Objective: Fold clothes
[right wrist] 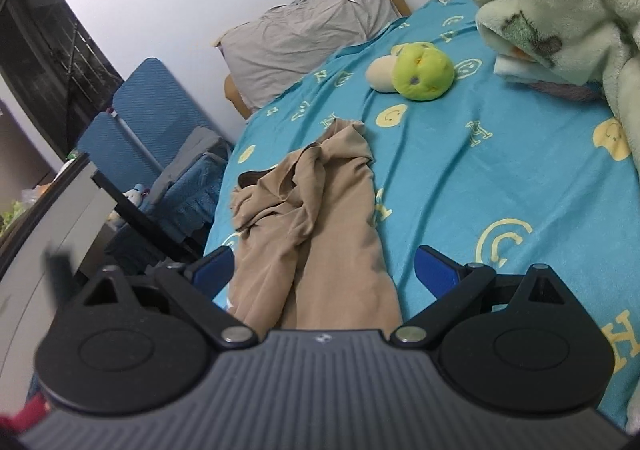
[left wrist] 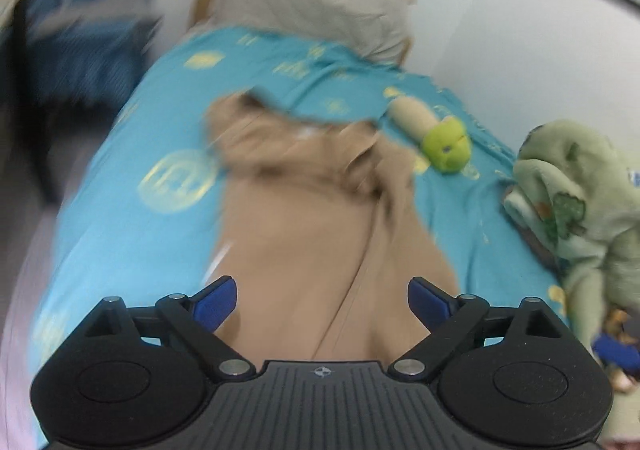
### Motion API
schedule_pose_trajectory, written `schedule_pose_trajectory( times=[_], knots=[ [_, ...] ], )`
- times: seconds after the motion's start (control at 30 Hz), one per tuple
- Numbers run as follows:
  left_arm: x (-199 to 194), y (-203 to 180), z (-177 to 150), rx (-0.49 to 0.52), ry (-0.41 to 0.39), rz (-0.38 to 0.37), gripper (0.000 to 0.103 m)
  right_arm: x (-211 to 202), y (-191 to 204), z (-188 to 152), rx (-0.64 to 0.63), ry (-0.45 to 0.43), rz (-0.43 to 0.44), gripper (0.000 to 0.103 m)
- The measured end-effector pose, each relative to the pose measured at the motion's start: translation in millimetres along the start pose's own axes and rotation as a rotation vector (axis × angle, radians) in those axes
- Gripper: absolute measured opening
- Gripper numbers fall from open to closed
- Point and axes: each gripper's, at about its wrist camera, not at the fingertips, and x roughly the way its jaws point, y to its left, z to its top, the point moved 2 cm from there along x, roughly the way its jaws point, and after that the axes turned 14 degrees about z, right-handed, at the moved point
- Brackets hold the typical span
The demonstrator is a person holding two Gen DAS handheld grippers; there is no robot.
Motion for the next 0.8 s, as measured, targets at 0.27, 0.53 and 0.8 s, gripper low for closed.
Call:
schedule_pose_trajectory(
  times=[0.27,0.53,0.8],
  knots=[
    [-28.5,74.7,-62.3,-0.167,0.35,0.036,0.086,-17.1,6.0,-4.1,0.023,0.006,0.02,0.098],
    [-42.8,87.1,-81.9,-0.027,0.496,0.101,0.078,-8.7,-5.8,-8.2,0.076,0.035,-0.018,0.098],
    [-69.5,89.1,-91.3,0.148,0.576,0.162,0.006,-3.8,-14.0,-16.5,0.081,0.078,-0.042,0.098]
  ],
)
